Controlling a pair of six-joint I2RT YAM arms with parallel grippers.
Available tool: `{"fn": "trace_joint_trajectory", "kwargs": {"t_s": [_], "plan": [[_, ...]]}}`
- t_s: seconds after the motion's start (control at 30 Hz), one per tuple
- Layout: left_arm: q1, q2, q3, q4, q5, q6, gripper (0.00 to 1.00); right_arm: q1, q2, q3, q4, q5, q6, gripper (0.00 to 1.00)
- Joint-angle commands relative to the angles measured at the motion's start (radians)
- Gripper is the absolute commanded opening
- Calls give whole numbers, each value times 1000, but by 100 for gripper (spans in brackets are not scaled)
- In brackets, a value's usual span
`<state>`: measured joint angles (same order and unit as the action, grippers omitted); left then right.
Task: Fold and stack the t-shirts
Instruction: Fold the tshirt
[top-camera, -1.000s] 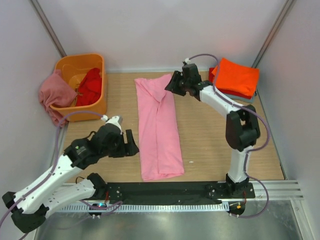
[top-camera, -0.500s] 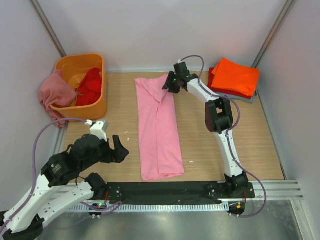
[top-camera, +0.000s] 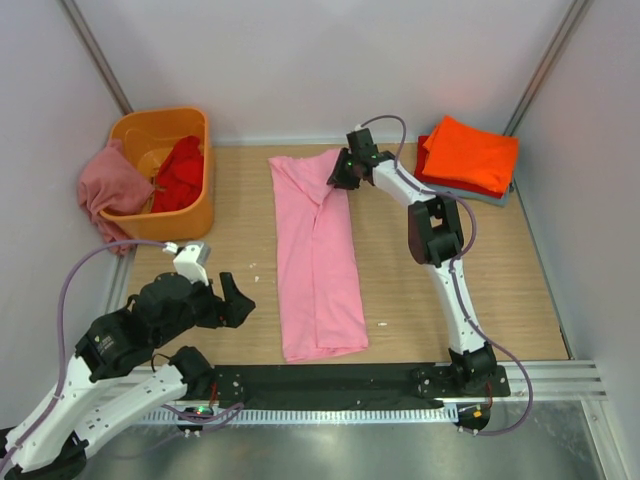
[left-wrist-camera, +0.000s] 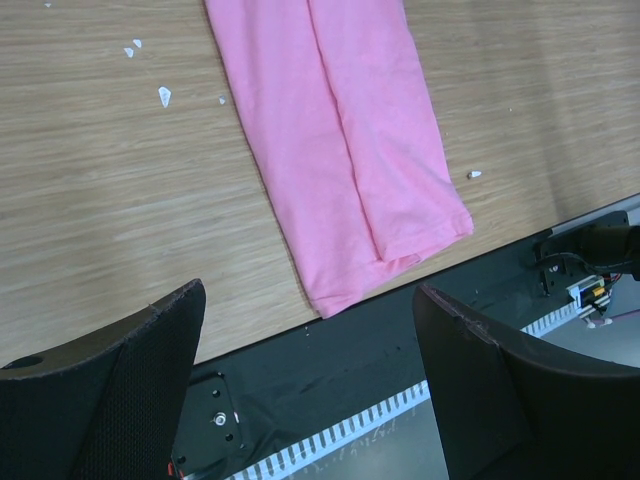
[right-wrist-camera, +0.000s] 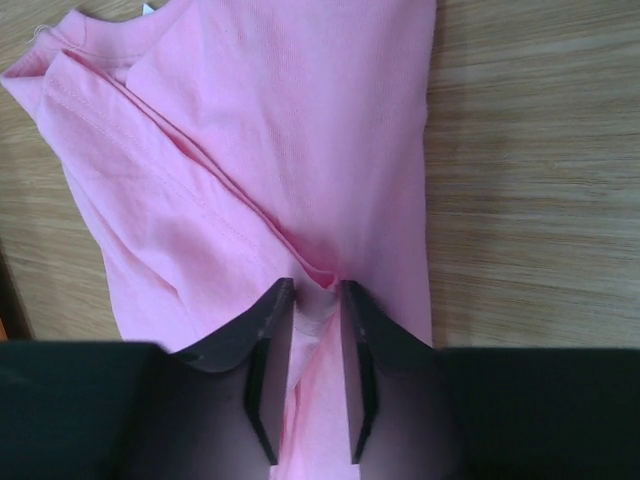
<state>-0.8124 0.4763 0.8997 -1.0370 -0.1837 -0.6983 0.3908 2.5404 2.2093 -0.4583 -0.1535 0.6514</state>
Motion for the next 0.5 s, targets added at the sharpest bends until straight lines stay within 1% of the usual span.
{"fn": "trace_joint_trajectory", "kwargs": {"t_s": [0.0,0.07,0.1,0.17,0.2,0.3,0.43,0.47], "plan": [[4,-10,2,34,-13,8,86,5,3,55,20,5,-2,29],[5,-13,2,35,-13,8,86,6,9,64,20,-3,-2,24],[9,-15,2,35,-13,8,85,8,11,69,18,-4,-1,18],[10,-16,1,35,-14,6,85,11,11,76,18,-9,-2,14],[12,-18,-1,37,-13,5,85,10,8,79,17,-11,-2,10],[12,-24,-2,37,-13,3,85,17,-5,84,15,-17,-2,5],[15,-30,-2,38,-13,3,84,43,-31,79,21,-49,-6,4],[18,-31,-2,38,-13,3,84,66,-37,75,29,-60,-10,5]]}}
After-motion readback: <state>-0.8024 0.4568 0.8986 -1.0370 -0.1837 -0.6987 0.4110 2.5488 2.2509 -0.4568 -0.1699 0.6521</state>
